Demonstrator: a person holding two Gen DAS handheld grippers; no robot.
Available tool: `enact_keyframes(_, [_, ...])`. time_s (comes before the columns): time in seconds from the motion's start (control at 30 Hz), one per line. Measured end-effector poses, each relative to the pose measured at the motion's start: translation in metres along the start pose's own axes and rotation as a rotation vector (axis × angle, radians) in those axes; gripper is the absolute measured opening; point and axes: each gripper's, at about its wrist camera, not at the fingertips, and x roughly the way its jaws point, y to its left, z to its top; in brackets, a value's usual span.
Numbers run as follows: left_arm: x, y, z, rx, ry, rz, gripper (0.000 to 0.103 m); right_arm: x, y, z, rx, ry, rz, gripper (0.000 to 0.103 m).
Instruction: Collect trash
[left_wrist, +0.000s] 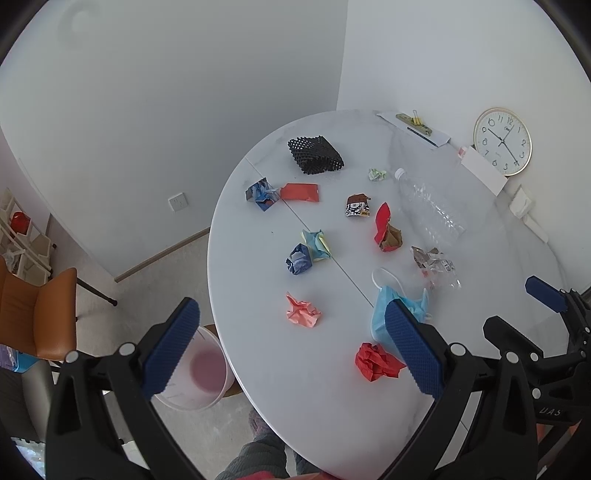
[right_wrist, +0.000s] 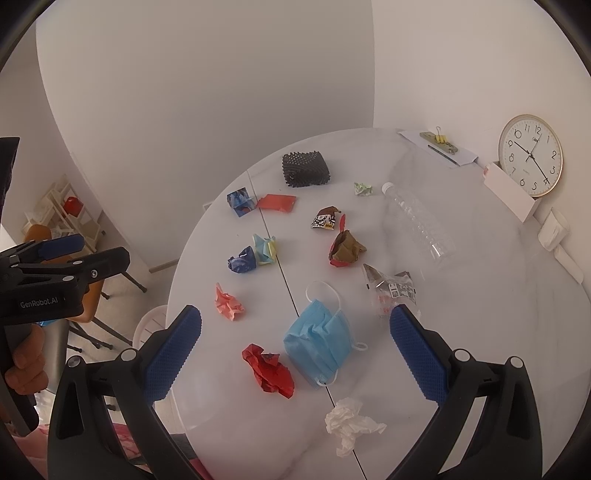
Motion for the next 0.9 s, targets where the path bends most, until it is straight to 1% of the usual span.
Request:
enact_keyframes(0.6, [0.0003,-0.0009,-0.0055,-0.001,0.008,-0.003,0.096,0.0019,-0.0007,-0.0033,0.000,0.006,-0.001,0.101])
enact_keyframes(0.9, [0.0017,0.0011,-0.0014,0.001,0.013,-0.005,0.096,0.0017,-0.0006,-0.0027,-0.001,0.007,-0.002,0.101])
